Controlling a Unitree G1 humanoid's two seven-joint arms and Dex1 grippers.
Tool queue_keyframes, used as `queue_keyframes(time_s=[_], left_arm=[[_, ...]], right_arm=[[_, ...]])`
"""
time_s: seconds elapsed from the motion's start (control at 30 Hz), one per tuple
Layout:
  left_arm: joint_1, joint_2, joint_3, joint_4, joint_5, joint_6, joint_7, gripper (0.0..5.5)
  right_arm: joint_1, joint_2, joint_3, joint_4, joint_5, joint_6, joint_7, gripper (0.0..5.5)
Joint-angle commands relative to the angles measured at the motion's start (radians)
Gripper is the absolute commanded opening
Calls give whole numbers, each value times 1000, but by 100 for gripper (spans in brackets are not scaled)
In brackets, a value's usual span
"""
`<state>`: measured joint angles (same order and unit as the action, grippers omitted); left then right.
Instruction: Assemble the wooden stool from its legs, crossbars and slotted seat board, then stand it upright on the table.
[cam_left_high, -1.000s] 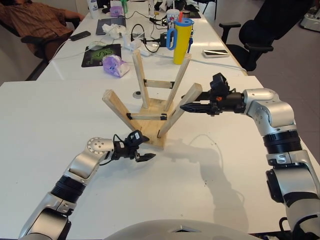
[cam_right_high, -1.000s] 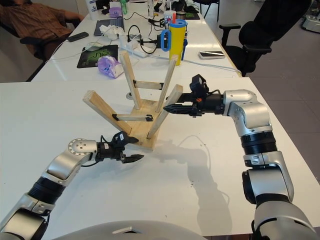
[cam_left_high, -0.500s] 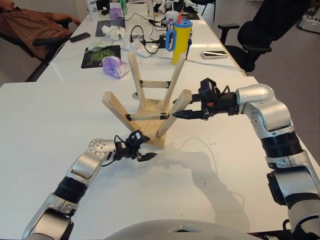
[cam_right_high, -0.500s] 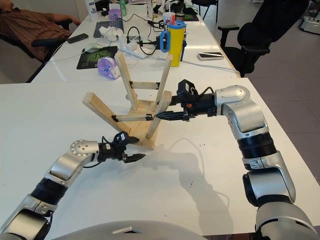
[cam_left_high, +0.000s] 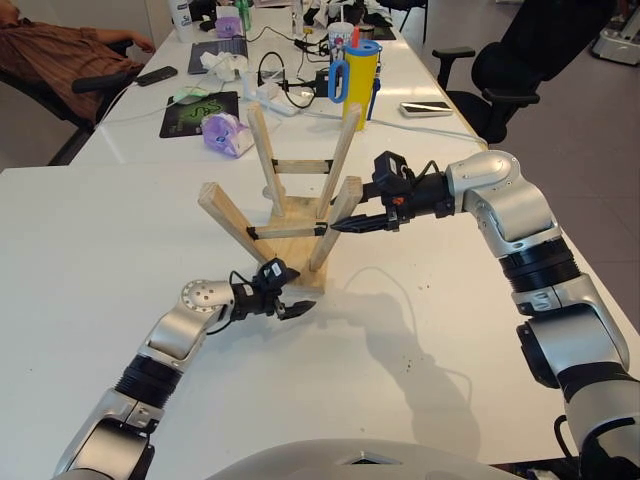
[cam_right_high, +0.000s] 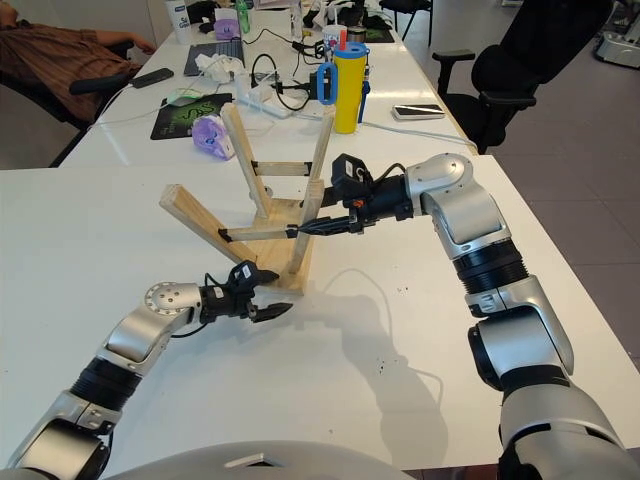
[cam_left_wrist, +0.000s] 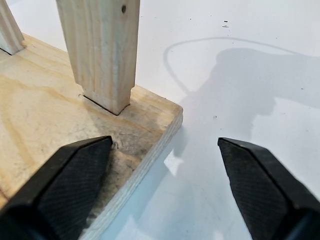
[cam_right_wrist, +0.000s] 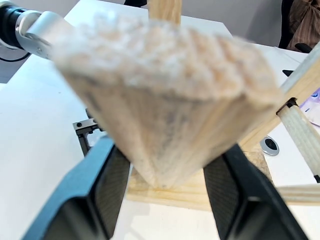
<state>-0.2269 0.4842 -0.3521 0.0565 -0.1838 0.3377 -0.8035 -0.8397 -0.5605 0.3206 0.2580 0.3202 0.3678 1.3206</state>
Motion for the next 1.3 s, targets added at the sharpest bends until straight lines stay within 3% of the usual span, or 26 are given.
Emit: queue_keyframes(time_s=[0.03,0.23,0.43,0.57,0.7,0.77,0.87,0.97,1.1,1.2,1.3], left_arm=[[73,-10,-52,74,52,65,10,393],[69,-25,-46,89,47,64,19,393],[67,-47,-41,95,47,49,35,393],[78,-67,31,40,48,-59,110,393],[201,-50,151,-193,70,-269,206,393],[308,-26,220,-338,216,-612,298,393],[349,-6,286,-440,382,-812,403,393],[232,-43,312,-500,448,-769,467,393],[-39,-154,319,-506,588,-485,568,393],[-115,-133,272,-433,755,-377,562,393],[-63,-84,170,-319,882,-338,506,393]], right_arm=[[51,26,66,-38,-16,44,56,206],[84,44,97,-132,4,100,61,206],[54,111,93,19,-37,138,-10,206],[38,97,110,45,-84,122,-23,206],[37,84,116,15,-97,140,-40,206],[45,73,113,-8,-102,150,-54,206],[45,69,118,-7,-111,155,-64,206],[38,70,130,10,-121,162,-62,206],[26,80,145,48,-129,146,-55,206],[17,91,155,89,-139,128,-55,206],[10,103,159,120,-139,115,-54,206]])
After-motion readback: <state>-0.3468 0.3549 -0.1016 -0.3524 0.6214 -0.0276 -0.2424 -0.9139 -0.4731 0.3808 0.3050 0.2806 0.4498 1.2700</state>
